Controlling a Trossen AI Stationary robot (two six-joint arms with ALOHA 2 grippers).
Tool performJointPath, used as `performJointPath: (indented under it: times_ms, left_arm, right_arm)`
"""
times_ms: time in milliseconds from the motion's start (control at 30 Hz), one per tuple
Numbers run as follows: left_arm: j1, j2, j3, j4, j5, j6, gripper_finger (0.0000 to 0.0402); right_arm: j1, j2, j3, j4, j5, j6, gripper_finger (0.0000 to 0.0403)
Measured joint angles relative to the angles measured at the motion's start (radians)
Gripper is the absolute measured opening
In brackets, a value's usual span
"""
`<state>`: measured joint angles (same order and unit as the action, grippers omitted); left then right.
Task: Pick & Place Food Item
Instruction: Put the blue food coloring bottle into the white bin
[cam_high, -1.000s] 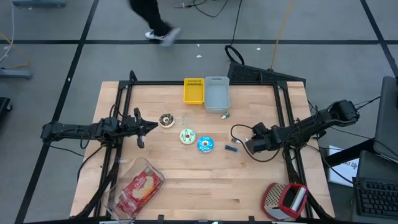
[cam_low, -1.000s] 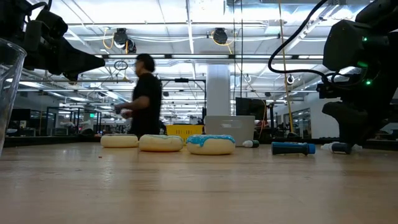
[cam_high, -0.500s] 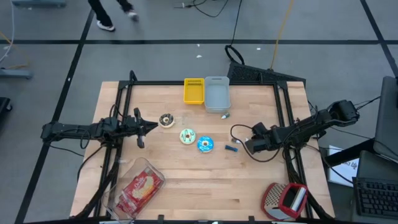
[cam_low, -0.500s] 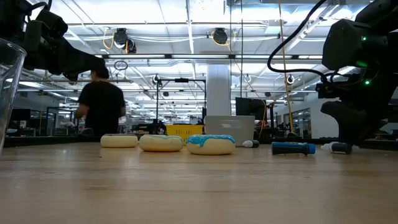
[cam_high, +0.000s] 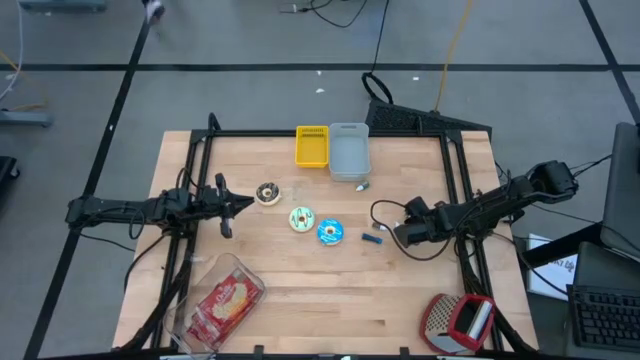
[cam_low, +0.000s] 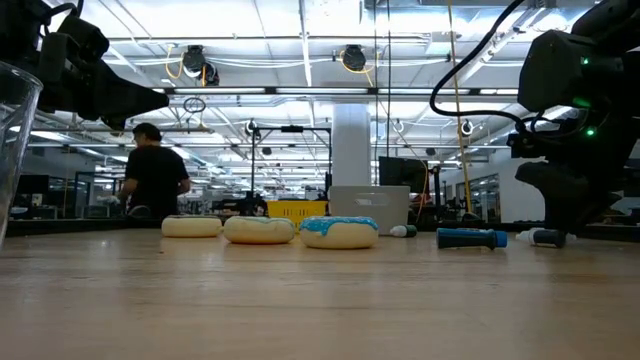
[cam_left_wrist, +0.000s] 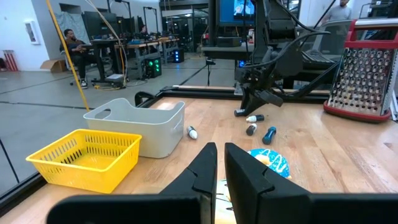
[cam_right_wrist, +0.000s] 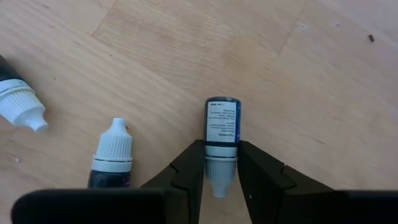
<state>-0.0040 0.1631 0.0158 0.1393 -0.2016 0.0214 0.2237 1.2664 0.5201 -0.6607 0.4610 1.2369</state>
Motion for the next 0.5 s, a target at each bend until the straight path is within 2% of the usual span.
performJointPath:
  times_ms: [300, 500]
  left_arm:
    - [0.0, 0.0, 0.0, 0.0, 0.0, 0.0, 0.0031]
    - [0.0, 0.0, 0.0, 0.0, 0.0, 0.0, 0.0031]
  right_arm:
    - [0.0, -0.045, 0.0, 0.024, 0.0, -0.024, 0.0079]
    - [0.0, -0.068, 0.0, 0.106, 0.01, -0.09, 0.008]
